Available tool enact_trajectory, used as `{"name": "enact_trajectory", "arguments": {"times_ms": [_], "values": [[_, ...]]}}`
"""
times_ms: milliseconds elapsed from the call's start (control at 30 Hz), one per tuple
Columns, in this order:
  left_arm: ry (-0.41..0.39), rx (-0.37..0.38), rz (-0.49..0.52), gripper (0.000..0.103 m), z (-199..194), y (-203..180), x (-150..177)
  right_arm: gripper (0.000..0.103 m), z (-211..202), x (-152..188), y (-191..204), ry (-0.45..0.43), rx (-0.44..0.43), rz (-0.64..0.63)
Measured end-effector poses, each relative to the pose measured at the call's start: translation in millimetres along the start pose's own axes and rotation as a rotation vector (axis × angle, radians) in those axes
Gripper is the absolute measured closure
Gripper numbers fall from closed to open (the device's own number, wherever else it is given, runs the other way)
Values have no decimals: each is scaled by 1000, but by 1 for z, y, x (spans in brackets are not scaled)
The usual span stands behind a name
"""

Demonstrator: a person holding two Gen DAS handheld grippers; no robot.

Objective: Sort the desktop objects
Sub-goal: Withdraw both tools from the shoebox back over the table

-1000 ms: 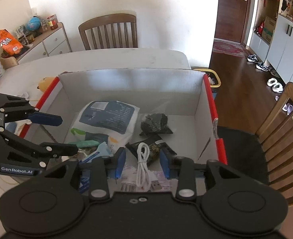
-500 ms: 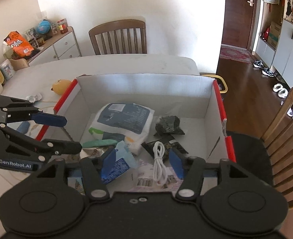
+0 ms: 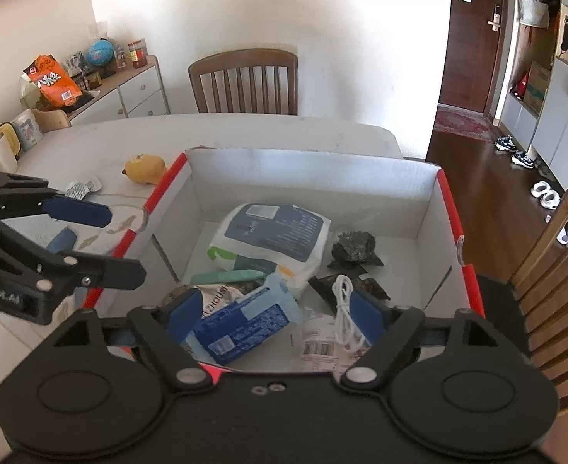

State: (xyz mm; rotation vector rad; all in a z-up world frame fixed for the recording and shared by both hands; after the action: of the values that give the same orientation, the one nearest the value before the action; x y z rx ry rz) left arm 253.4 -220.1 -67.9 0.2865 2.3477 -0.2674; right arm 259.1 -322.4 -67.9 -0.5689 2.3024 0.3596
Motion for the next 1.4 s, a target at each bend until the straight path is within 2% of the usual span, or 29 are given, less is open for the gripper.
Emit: {"name": "enact_trajectory", "arguments": {"times_ms": [67,133,200,533,967,1400], "values": [[-5,-3,0,17,-6,6,3,15,-3,-2,7,-10,9,3],[-13,-15,0,12,-13,14,6,14,-6,-6,14,-25,18,4],[-21,-15,-5,0,-19,24,9,13,-8,-9,23,-35,23,8],[-42,-43,-31,1,-51,86,23,13,6,-33,87,-57,19,5],[-56,-101,-38,1,-73,176,44,13,51,-68,166,-67,9,-30],[-69,-153,-88,1,-65,252,60,13,112,-90,201,-52,2,-24]]}}
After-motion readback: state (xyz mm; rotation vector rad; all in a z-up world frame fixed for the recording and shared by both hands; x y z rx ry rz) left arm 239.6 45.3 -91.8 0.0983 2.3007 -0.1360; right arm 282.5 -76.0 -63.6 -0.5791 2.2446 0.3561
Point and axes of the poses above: each gripper's, at about its wrist camera, not at the fingertips, and z roughly the way its jaws point, y to its left, x to its underside, the point moved 8 cm from there along z, roughly the way its jaws point, and after that the axes turned 2 degrees about -y, right-handed, at the moved point
